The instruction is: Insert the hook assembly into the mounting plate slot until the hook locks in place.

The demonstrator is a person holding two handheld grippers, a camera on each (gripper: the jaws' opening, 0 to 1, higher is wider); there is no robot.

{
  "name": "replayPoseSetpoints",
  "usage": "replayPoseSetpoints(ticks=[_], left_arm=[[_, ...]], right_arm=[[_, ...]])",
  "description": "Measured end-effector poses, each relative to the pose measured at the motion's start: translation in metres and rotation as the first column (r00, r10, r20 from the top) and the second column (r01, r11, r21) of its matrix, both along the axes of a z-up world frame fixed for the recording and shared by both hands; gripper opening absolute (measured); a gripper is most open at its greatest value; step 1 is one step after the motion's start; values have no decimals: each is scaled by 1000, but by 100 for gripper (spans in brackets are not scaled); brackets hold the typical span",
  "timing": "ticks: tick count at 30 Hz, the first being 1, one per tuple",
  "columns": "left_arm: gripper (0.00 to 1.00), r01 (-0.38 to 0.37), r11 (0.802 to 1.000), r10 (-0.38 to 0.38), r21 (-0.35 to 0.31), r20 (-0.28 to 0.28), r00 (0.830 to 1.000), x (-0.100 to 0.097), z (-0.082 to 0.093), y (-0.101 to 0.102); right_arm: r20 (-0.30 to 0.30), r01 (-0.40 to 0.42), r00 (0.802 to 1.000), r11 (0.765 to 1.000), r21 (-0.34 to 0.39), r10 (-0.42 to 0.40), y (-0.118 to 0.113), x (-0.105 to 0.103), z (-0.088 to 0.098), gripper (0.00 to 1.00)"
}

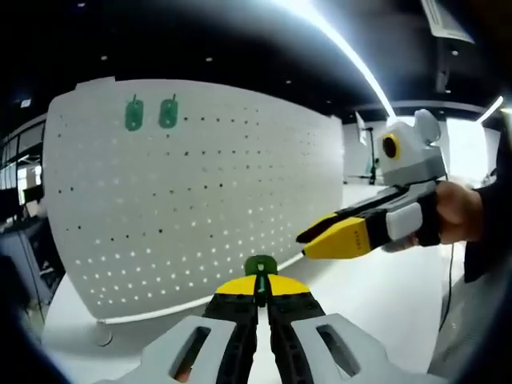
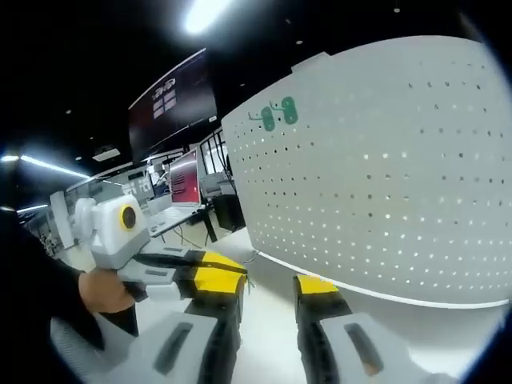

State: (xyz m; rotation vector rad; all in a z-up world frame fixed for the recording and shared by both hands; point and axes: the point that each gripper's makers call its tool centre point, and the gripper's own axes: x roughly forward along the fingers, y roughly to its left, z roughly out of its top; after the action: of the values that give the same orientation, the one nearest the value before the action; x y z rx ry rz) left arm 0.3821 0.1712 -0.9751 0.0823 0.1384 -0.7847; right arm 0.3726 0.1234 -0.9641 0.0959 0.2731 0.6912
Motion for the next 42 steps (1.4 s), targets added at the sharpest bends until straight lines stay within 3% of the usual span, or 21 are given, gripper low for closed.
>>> replayPoseSetpoints(ticks=[16,42], left_arm=[[3,-132,989,135,-73,48,990,13,33,37],[3,-229,971,237,-66,160,958,35,102,68]], right_arm=[[81,23,997,997,-80,-16,-4,1,15,35],[178,43,984,996,-84,-27,-11,-1,46,37]])
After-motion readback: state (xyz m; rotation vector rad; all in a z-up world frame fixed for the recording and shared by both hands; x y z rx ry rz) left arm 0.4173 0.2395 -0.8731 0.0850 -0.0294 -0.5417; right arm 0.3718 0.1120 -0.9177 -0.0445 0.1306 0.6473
